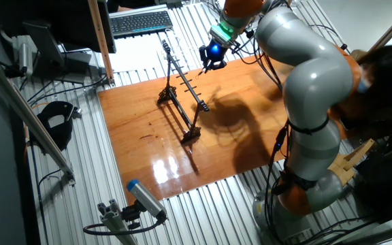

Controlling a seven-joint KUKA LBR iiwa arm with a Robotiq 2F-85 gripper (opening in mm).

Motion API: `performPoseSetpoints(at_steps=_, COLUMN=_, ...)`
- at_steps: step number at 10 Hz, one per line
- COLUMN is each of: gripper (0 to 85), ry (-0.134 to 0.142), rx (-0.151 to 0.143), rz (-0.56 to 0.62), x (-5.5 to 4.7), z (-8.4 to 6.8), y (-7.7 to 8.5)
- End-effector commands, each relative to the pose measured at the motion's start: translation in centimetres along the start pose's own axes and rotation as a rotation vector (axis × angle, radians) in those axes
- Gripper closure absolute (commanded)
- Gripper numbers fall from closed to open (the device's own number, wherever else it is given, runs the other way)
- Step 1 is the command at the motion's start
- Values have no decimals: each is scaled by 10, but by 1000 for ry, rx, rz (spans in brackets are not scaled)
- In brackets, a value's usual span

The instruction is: Place the brush on the pen rack

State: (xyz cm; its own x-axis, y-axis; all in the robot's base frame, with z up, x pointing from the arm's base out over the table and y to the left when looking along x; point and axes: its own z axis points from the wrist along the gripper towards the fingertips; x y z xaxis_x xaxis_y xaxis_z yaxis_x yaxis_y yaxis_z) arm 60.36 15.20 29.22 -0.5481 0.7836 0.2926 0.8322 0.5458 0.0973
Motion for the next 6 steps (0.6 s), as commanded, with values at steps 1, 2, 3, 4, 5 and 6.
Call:
performPoseSetpoints(at_steps=1, gripper=850, ry=15, rx=15, rz=-7, x=2, z=1, y=1)
performPoseSetpoints(at_steps=2, gripper=850, ry=54, rx=34, rz=-11, x=5, z=1, y=1)
performPoseSetpoints(at_steps=3, gripper=850, ry=84, rx=54, rz=-10, x=10, z=-2, y=1)
performPoseSetpoints(at_steps=4, gripper=850, ry=109, rx=65, rz=-10, x=14, z=-4, y=-2)
performPoseSetpoints(at_steps=5, gripper=850, ry=121, rx=75, rz=-4, x=20, z=-5, y=-4)
performPoseSetpoints(at_steps=6, gripper=850, ry=127, rx=77, rz=4, x=27, z=-4, y=-7)
